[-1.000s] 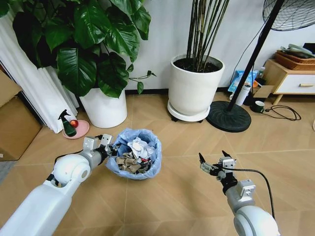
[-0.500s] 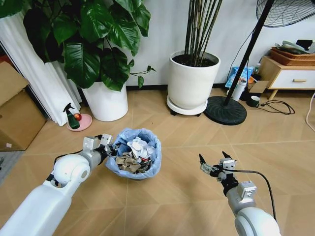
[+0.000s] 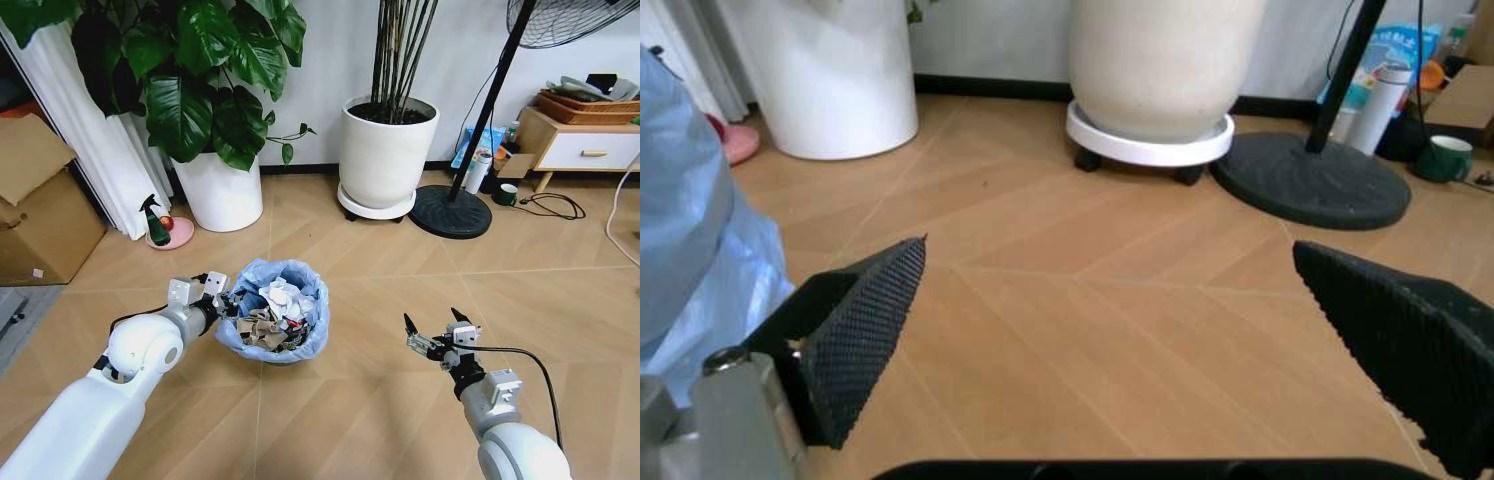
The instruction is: Pick up the trash bin and place the garbage on the floor into it.
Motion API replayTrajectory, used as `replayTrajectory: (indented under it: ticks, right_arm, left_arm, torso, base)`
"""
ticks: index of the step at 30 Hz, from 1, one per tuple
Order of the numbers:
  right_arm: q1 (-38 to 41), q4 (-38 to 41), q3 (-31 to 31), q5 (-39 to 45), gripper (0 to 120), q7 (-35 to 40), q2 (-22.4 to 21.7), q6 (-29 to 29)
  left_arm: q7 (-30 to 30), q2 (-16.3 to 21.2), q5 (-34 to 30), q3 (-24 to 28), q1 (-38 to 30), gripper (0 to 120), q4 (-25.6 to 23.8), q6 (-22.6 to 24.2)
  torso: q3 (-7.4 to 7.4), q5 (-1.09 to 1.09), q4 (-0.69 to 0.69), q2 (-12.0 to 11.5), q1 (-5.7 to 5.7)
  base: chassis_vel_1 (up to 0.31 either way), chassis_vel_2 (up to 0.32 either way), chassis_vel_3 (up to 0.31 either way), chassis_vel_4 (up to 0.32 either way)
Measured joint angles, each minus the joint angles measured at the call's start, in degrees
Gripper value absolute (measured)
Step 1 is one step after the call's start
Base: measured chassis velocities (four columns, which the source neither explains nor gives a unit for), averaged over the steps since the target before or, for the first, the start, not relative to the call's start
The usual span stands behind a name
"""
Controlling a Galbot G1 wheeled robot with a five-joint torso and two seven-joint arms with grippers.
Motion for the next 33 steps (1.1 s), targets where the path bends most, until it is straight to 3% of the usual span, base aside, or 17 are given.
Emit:
replayTrajectory:
  ticks: [33]
  right_arm:
    - [0.1,-0.9,-1.0,-1.0,100,-0.3,0.0,0.7]
  left_arm:
    - [-0.1,-0.1,0.0,0.4,-0.3,0,0.4,0.0]
  torso:
    - [0.00,-0.04,0.00,0.0,0.00]
  base:
    - [0.171,-0.172,-0.175,0.169]
